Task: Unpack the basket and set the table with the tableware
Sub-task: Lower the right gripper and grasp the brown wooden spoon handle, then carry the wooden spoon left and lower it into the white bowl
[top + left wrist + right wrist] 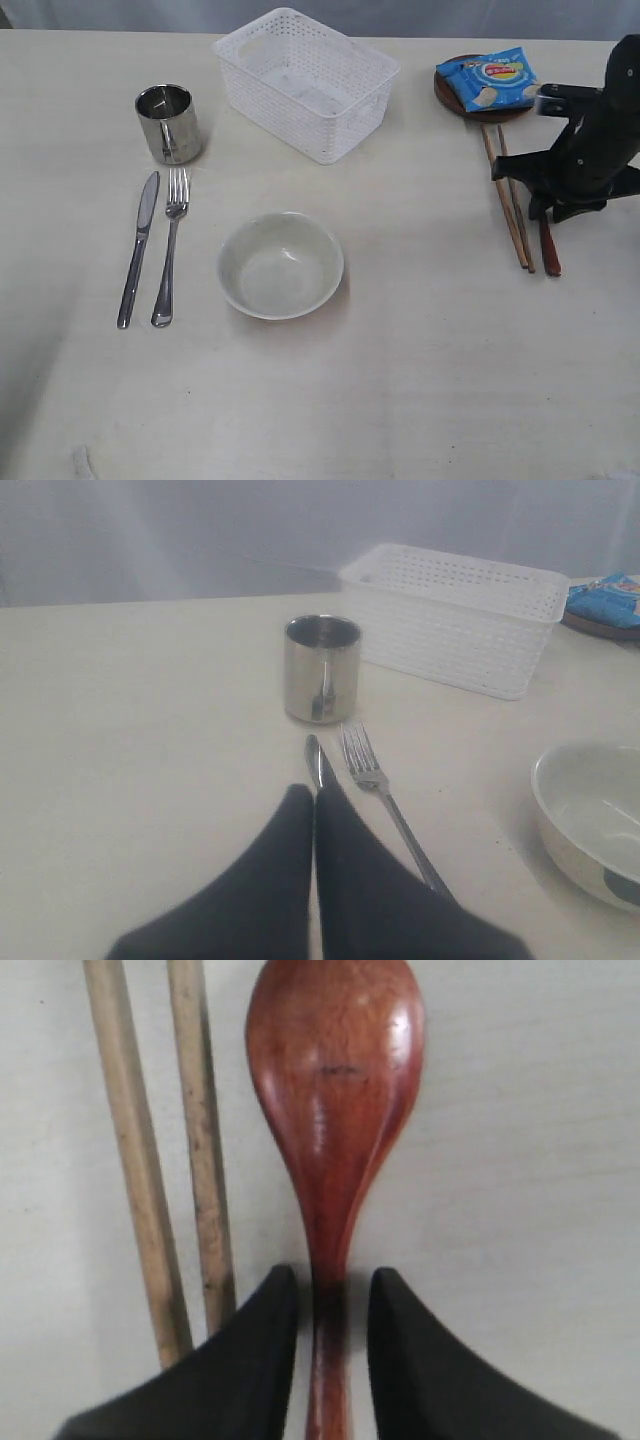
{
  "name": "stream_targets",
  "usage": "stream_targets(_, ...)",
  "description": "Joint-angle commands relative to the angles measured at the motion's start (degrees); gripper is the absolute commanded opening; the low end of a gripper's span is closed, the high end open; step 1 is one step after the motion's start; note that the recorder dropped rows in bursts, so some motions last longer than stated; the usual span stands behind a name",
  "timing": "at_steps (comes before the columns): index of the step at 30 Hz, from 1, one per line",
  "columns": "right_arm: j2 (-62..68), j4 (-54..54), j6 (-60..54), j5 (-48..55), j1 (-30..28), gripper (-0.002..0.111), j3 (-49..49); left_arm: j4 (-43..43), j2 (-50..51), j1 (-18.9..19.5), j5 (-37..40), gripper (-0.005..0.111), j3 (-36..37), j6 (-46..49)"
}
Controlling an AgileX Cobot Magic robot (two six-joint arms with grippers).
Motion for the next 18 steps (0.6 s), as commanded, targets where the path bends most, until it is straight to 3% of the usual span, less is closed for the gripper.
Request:
stream_targets(1, 2.4, -0.5, -1.8, 2.5, -0.2, -0.001, 1.1, 0.1, -0.2, -0.3, -0.1, 0.0, 0.2, -0.1)
stream_targets(12, -15.9, -1.0, -1.9, 5.7, 0.2, -0.001, 0.9, 0.1, -0.2, -0.3, -0.1, 0.0, 0.2, -0.1)
stream_targets(18, -28.3, 10.9, -12.8, 6.7, 9.7, -0.001, 0.9, 0.1, -0.2, -0.3, -0.1, 0.0, 0.2, -0.1)
